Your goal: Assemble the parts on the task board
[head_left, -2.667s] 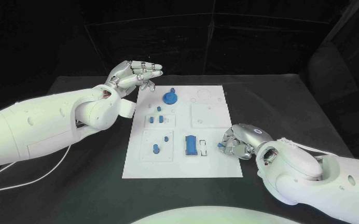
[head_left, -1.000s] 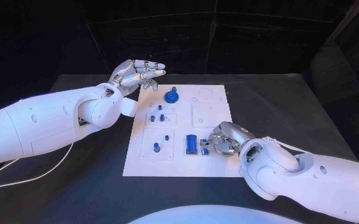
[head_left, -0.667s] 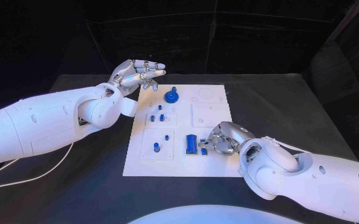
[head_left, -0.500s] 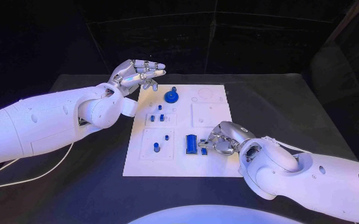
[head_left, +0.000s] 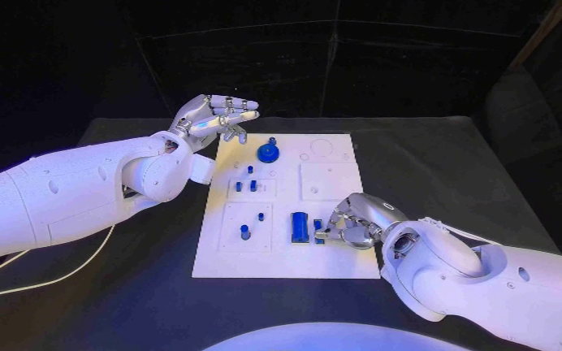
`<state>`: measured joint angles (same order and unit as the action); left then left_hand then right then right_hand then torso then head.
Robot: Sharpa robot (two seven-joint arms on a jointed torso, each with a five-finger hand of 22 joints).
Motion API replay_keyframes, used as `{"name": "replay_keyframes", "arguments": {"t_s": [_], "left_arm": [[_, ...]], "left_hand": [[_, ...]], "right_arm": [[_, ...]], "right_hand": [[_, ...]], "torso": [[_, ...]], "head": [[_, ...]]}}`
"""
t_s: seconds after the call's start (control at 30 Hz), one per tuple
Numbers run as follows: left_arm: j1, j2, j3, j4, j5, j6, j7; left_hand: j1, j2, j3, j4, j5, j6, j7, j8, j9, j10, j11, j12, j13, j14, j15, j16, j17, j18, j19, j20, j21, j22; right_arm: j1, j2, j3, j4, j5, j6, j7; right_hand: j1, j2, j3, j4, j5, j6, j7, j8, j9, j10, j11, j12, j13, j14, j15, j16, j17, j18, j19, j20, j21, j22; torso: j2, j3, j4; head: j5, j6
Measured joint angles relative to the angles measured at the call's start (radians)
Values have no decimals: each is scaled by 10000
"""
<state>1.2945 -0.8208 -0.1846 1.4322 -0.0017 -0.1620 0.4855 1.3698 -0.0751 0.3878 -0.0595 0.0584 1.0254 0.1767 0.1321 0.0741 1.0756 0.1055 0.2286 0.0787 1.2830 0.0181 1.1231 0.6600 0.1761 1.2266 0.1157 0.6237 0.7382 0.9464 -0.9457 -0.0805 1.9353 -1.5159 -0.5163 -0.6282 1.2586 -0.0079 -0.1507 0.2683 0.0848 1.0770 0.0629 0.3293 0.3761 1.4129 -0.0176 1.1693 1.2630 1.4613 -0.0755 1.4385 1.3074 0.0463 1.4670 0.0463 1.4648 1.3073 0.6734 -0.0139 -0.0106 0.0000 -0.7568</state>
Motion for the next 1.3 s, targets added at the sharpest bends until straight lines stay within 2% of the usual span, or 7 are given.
{"name": "replay_keyframes", "arguments": {"t_s": [0.27, 0.6, 1.0, 1.3], "left_arm": [[-1, 13, -2, -13, 0, 4, -5], [-3, 0, -2, -8, 0, 5, -7], [-3, 19, -3, -13, 0, 5, -9], [-3, 5, -3, -18, 0, 5, -12]], "left_hand": [[0, 0, -28, -28, 0, 0, 0, 0, 0, 0, 0, 0, 0, 0, 0, 0, 1, 0, 0, 0, 0, 0], [0, 0, -27, -28, 0, 0, 0, 0, 0, 0, 0, 0, 0, 0, 0, 0, 1, 0, 0, 0, 0, 1], [0, 0, -27, -28, 0, 0, 0, 0, 0, 0, 0, 0, 0, 0, 0, 0, 2, 0, 0, 0, 0, 1], [0, 0, -27, -28, 0, 0, 0, 0, 0, 0, 0, 0, 0, 0, 0, 0, 2, 0, 0, 0, 0, 1]], "right_arm": [[-1, -84, -2, 89, 24, 270, 121], [-1, 35, -3, -160, 66, 543, 129], [2, 265, 4, -603, 52, 566, 83], [1, 202, 1, -461, 98, 526, 199]], "right_hand": [[149, -1, -94, -43, 60, 0, 0, 38, 27, 0, 0, -1, 18, 0, 1, 0, 0, -1, 0, 0, -40, 0], [553, 111, -194, -219, 262, 0, 0, 75, 71, -1, 0, -2, 55, 0, 1, 0, -1, 0, 0, 0, -40, 0], [657, 216, -192, -222, 411, 0, -1, 75, 97, -2, 1, -11, 54, 0, 3, -1, 4, 1, 0, 0, -40, 0], [691, 173, -350, -230, 411, -87, 15, 74, 100, -2, 1, -14, 46, 0, 3, -2, 6, 1, 0, 0, -40, 0]], "torso": [[1, -1, -8], [15, -5, 7], [15, -4, 12], [5, -4, -2]], "head": [[-4, 11], [16, -21], [42, -11], [45, -8]]}}
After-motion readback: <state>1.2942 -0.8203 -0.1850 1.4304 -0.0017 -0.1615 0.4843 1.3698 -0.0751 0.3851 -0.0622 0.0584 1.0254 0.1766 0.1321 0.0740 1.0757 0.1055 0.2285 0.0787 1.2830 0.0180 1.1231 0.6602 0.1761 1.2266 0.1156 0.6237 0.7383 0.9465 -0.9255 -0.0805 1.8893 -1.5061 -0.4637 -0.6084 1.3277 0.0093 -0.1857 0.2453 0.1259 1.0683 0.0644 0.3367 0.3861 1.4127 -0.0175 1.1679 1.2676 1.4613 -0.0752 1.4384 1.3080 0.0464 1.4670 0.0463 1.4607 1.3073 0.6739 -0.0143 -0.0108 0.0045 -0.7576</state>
